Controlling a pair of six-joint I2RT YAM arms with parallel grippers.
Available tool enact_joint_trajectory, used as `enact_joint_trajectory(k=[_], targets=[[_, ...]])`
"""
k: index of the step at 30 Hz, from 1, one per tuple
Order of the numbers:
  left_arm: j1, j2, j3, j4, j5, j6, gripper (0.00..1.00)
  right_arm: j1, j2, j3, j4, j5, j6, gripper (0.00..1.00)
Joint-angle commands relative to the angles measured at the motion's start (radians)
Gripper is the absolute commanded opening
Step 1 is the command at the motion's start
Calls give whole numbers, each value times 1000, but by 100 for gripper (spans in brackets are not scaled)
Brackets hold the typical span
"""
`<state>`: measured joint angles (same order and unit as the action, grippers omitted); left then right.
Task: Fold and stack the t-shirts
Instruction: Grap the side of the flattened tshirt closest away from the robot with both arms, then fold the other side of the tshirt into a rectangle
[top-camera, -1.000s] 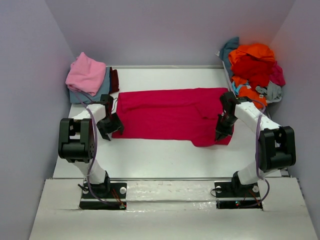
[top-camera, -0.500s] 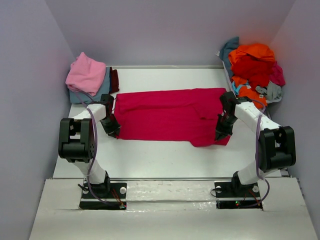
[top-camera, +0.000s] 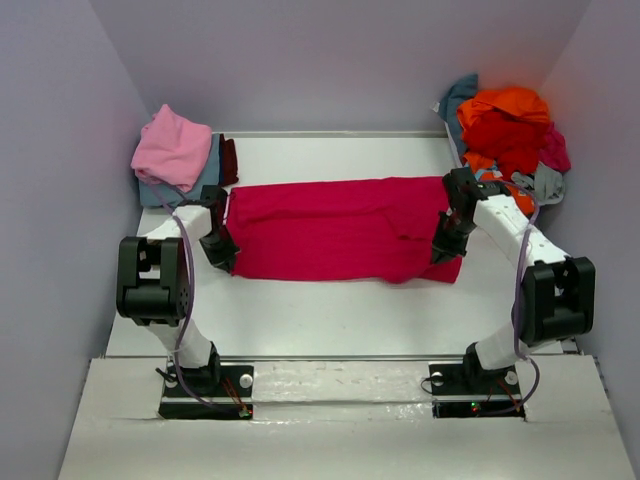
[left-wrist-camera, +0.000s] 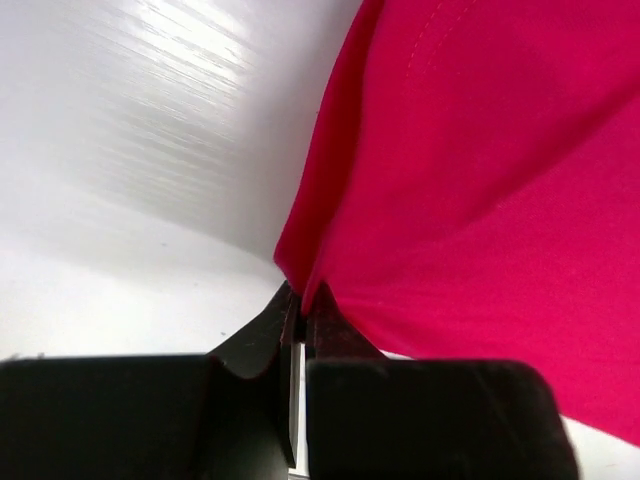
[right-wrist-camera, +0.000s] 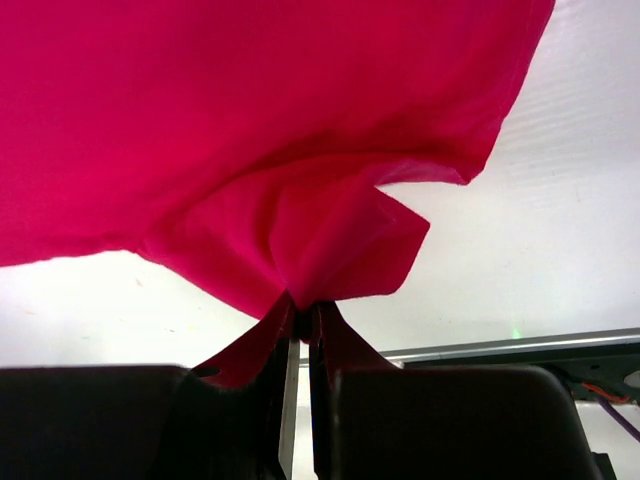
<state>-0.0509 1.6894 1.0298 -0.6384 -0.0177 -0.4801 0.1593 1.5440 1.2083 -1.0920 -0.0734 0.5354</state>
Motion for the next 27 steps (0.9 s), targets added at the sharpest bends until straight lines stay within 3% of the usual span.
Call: enact_joint_trajectory(k=[1, 14, 27], targets=[[-7, -91, 79, -44, -100, 8, 6, 9, -61, 97, -12, 55, 23, 7], [-35, -37, 239, -67, -188, 35, 6, 9, 54, 244, 14, 95, 12, 7], [-44, 173, 449, -70, -225, 32, 6, 9, 255, 442, 27, 147, 12, 7]])
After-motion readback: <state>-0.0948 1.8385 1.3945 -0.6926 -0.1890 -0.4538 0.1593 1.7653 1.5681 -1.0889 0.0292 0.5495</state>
